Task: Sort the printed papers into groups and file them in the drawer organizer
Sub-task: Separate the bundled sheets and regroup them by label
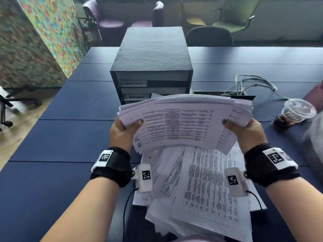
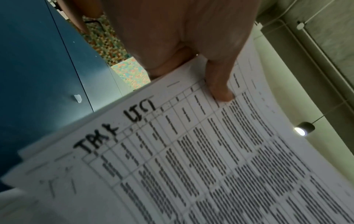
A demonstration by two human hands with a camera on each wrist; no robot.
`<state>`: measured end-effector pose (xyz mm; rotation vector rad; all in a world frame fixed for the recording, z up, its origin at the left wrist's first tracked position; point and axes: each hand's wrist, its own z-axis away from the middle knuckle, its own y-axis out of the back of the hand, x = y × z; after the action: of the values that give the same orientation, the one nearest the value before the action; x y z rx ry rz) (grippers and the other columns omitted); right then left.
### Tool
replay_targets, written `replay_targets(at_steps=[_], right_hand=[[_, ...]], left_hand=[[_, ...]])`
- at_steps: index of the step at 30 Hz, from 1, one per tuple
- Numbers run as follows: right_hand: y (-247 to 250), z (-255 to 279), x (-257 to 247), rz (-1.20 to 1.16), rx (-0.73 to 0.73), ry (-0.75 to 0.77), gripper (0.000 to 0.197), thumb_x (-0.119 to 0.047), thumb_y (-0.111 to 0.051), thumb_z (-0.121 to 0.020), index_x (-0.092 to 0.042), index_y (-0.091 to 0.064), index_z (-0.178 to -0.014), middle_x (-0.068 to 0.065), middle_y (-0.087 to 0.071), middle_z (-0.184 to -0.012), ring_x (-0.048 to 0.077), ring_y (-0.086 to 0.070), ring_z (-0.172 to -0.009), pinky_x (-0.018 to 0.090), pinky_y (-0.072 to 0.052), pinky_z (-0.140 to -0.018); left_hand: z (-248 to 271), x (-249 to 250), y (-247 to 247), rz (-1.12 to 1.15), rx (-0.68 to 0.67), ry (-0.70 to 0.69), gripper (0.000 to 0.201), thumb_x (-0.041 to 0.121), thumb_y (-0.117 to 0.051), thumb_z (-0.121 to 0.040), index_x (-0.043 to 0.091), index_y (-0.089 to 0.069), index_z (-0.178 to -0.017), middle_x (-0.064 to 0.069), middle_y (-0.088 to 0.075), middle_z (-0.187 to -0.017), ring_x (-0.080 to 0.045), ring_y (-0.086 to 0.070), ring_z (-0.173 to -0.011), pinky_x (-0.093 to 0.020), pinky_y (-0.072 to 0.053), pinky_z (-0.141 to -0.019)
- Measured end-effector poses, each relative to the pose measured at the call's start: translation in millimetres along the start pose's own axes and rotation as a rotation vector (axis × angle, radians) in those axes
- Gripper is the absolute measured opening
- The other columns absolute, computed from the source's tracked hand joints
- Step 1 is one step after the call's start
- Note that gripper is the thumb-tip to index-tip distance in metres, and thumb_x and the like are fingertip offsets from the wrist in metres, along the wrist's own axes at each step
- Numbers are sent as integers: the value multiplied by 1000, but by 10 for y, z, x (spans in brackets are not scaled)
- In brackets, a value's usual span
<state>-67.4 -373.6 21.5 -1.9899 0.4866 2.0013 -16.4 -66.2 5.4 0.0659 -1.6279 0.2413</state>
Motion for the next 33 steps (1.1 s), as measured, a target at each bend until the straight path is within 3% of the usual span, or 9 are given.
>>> replay_targets(at_steps=[3,6,9,12,14,20,24,30,33], right_hand=[[59,17,-13,11,-24,12,30,3,-72,-73,-26,-68,-83,-13,-72,-77,5,-65,-71,26,-53,-70],[51,66,33,-38,-47,-17,40,7,-73,-67,-20,-64,-96,-11,-73,-80,4,-67,-73,16,-52,-64],[48,82,109,-23,-82,-68,42,-11,-81,-52,-15,-65,-91,-9,-73,-81,5,-68,-73,18,-52,-64],[68,54,181,31,-86,-109,30,-3,-79,-64,-16,-67,-88,-8,-74,-82,8,-68,-74,25,-51,-68],[83,45,194,26,-88,-112,29,0,-75,-68,-16,-67,-90,-8,-74,-82,6,-68,-74,20,-51,-65],[118,31,270,84,-96,-136,27,7,-71,-71,-15,-66,-87,-12,-73,-75,2,-67,-69,16,-52,-62],[129,11,285,277,-135,-150,23,8,-67,-76,-15,-64,-75,-2,-67,-77,21,-61,-76,35,-47,-77],[86,58,239,339,-138,-124,20,2,-69,-77,-16,-61,-71,-2,-62,-74,19,-56,-70,27,-44,-64],[60,86,298,361,-78,-118,17,-5,-72,-76,-20,-65,-71,-2,-66,-77,23,-59,-75,30,-46,-72]], left_hand=[[-30,-26,37,-59,-29,-77,43,9,-80,-71,29,-58,-102,12,-67,-90,0,-63,-80,-19,-50,-73],[-27,-118,65,-169,-18,-132,81,19,-83,-70,49,-35,-128,7,-58,-107,-4,-64,-85,-16,-50,-72],[-4,-136,44,-328,-34,-275,95,24,-76,-78,60,-12,-138,4,-46,-121,-14,-59,-91,-20,-50,-78],[-39,-66,12,-582,-172,-395,63,27,-67,-87,48,-35,-136,7,-43,-114,-5,-49,-95,-16,-45,-88],[-85,-55,32,-608,-182,-343,41,23,-62,-90,40,-47,-124,5,-47,-114,-10,-50,-100,-32,-48,-92],[-54,-183,65,-322,-131,51,54,4,-67,-83,18,-41,-128,3,-63,-102,3,-60,-83,-9,-50,-70],[-19,-263,80,-468,-98,124,22,4,-67,-83,9,-64,-104,-1,-67,-98,-11,-60,-81,-25,-48,-77],[-75,-254,124,-447,-151,126,19,4,-62,-87,15,-61,-103,6,-65,-96,-13,-59,-87,-24,-44,-74],[-45,-286,104,-327,-140,178,29,2,-62,-88,12,-58,-114,3,-67,-104,-12,-62,-94,-33,-50,-88]])
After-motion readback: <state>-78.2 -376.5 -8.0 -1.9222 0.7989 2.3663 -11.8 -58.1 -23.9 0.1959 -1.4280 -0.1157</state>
